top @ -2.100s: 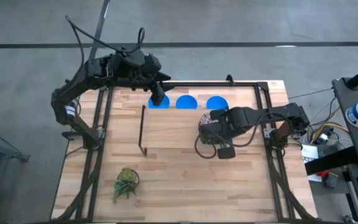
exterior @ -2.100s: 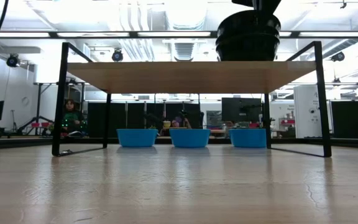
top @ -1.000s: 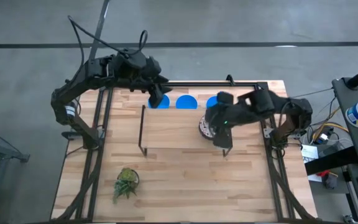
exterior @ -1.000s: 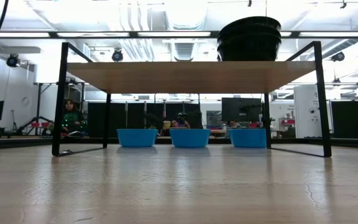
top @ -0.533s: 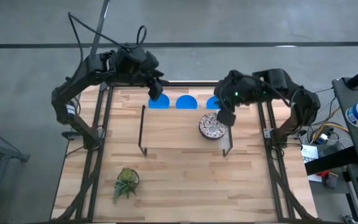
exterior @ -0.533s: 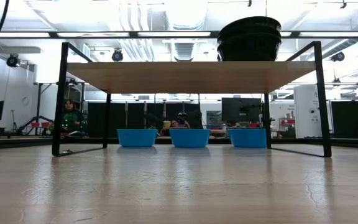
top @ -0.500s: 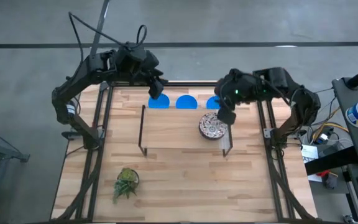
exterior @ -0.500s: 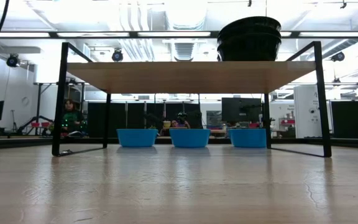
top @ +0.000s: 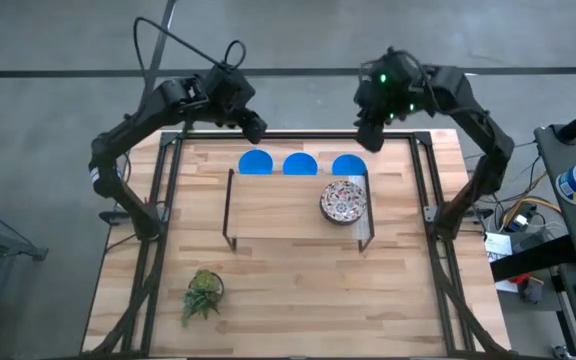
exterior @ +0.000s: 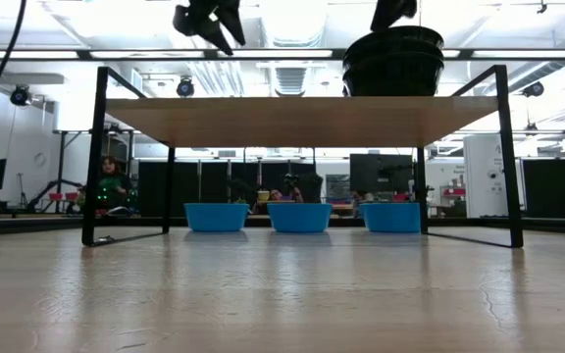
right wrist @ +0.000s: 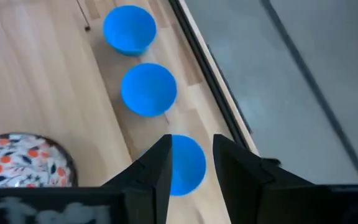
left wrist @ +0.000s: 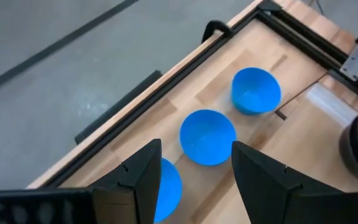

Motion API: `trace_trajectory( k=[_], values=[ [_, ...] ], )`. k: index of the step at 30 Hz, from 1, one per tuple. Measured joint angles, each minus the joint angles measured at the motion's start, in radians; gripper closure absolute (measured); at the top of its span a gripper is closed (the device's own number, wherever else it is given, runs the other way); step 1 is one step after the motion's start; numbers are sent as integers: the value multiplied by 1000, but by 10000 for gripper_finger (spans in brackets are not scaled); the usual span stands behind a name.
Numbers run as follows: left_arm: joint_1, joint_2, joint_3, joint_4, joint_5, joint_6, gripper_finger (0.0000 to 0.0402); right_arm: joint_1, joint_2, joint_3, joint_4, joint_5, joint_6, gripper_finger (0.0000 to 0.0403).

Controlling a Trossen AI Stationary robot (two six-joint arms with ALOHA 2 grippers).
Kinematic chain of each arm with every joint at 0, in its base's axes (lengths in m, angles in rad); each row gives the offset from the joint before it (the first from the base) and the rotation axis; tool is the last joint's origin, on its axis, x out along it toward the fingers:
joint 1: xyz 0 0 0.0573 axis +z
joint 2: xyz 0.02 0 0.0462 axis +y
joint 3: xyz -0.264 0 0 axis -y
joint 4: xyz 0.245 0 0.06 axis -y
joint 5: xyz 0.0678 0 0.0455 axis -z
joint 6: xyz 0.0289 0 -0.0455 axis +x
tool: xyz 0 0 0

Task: Pick & Place Mini bowls
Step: Put the right blue bowl on the shelf

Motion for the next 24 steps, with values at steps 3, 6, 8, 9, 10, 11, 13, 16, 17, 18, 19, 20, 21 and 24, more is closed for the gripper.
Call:
trace_trajectory(
  k=[3, 6, 8, 9, 10, 11, 13, 16, 17, 18, 19, 20, 21, 24],
  values=[
    [5, 0, -24, 2, 0, -25, 214, -97, 1, -36, 50, -103, -68, 286],
    [10, 0, -51, 1, 4, -67, 214, -170, 1, -98, 108, -168, -124, 283],
    [15, -1, -70, -1, 9, -98, 214, -210, 1, -155, 130, -202, -137, 281],
    [17, -1, -78, -2, 13, -113, 214, -230, 1, -188, 140, -228, -129, 280],
    [18, -1, -85, -2, 13, -131, 214, -253, 1, -218, 144, -256, -118, 279],
    [19, -1, -92, -3, 13, -140, 214, -276, 2, -250, 142, -280, -114, 277],
    [19, -1, -101, -1, 13, -154, 214, -316, 2, -312, 143, -304, -97, 273],
    [20, -2, -109, -2, 14, -166, 214, -367, 2, -417, 180, -325, -71, 266],
    [21, -2, -109, -1, 16, -172, 214, -385, 3, -452, 192, -347, -63, 264],
    [22, -2, -109, -1, 22, -182, 214, -404, 3, -487, 198, -390, -52, 262],
    [24, -2, -109, -1, 26, -194, 214, -422, 3, -518, 209, -439, -32, 260],
    [26, -2, -107, -1, 31, -206, 214, -442, 3, -550, 227, -488, -7, 258],
    [28, -2, -107, -1, 37, -215, 214, -457, 3, -581, 244, -511, 17, 258],
    [28, -3, -106, -1, 43, -222, 214, -491, 3, -661, 265, -506, 41, 257]
  ],
)
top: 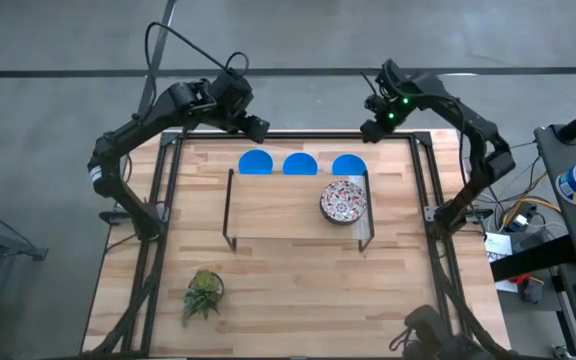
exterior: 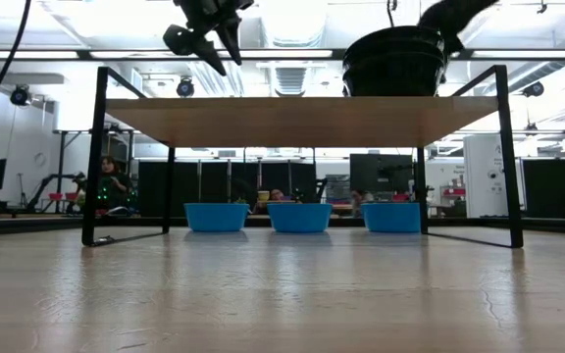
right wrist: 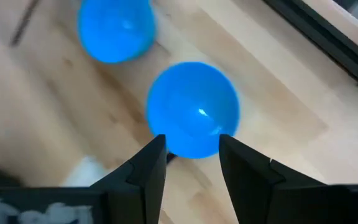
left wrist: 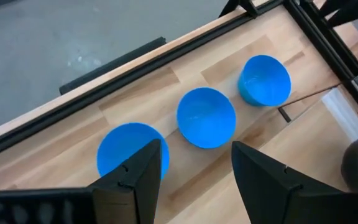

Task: Pick & Place Mini bowls
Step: Put the right blue bowl on the shelf

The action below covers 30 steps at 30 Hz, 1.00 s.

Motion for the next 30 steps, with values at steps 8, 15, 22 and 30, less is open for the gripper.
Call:
trace_trajectory(
  k=[8, 15, 22, 30],
  values=[
    [0, -1, 0, -2, 27, -15, 214, -17, 0, -183, 115, 82, 48, 257],
    [-1, -2, 0, -13, 34, -17, 214, -18, 0, -344, 257, 89, 83, 257],
    [-1, -2, 0, -14, 52, -14, 214, -17, 0, -459, 385, 77, 134, 257],
    [-1, -2, 0, -14, 52, -2, 214, -17, 0, -547, 479, 66, 165, 264]
  ],
)
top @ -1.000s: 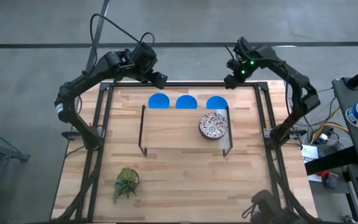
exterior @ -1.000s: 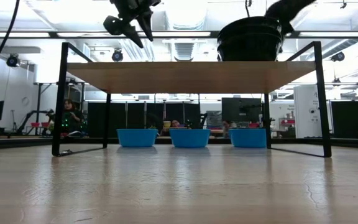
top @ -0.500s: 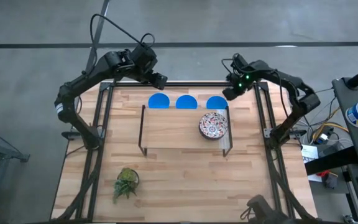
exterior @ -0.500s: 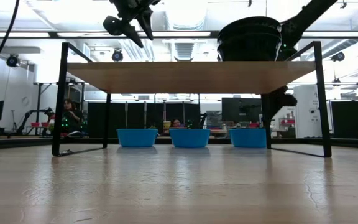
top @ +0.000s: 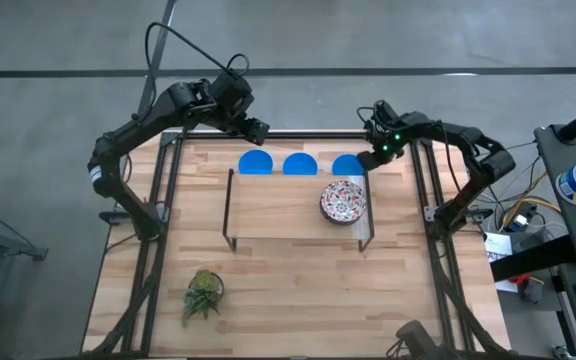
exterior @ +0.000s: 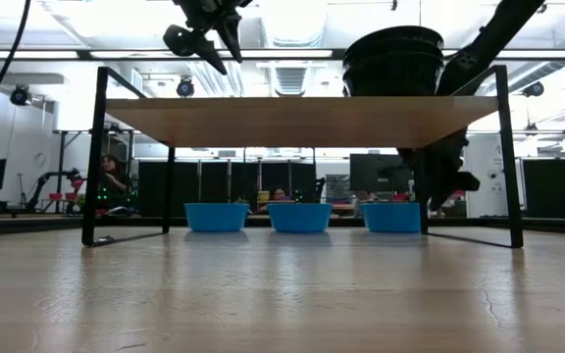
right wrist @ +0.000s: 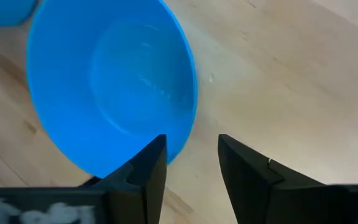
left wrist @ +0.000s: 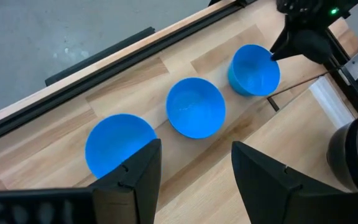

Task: Pick & Place Mini bowls
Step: Put the right blue bowl on the shelf

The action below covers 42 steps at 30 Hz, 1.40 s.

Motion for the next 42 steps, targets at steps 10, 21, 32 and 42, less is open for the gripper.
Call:
trace_trajectory(
  k=[10, 21, 32, 42],
  values=[
    [1, 0, 1, -3, 14, 1, 214, 0, 0, -65, 118, -17, 49, 272],
    [0, 0, 1, -2, 20, 11, 214, -1, 0, -63, 170, -16, 50, 389],
    [1, 0, 1, 9, 19, 6, 214, 0, -28, 116, 68, 62, 6, 394],
    [1, 0, 0, 159, 13, 18, 214, 19, -55, 478, -32, 196, -45, 394]
  ],
)
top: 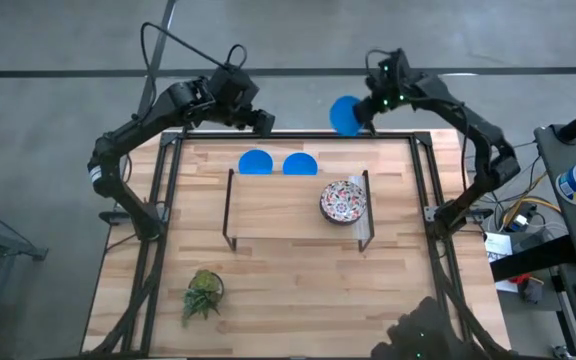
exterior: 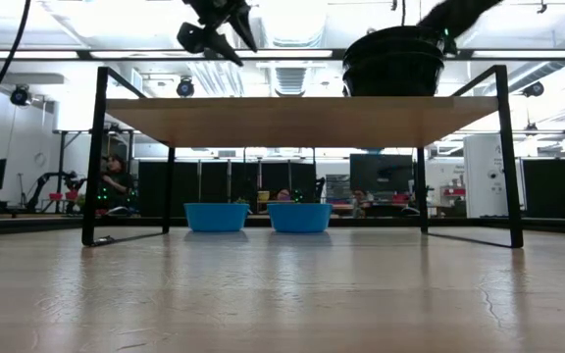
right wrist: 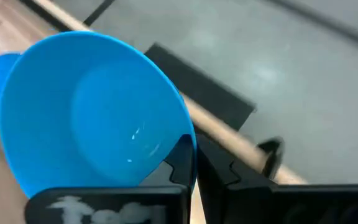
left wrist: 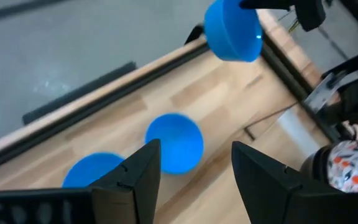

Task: Pick & Place Mini bowls
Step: Put the right blue bowl on the shelf

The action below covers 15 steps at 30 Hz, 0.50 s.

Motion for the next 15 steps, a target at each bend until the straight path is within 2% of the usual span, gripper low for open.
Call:
trace_trajectory(
  k=[6, 15],
  values=[
    [0, 1, -1, 173, -47, 45, 214, 75, 1, 169, -25, 138, -37, 394],
    [0, 2, -1, 465, -86, 345, 214, 236, 1, 337, 82, 391, -129, 394]
  ],
)
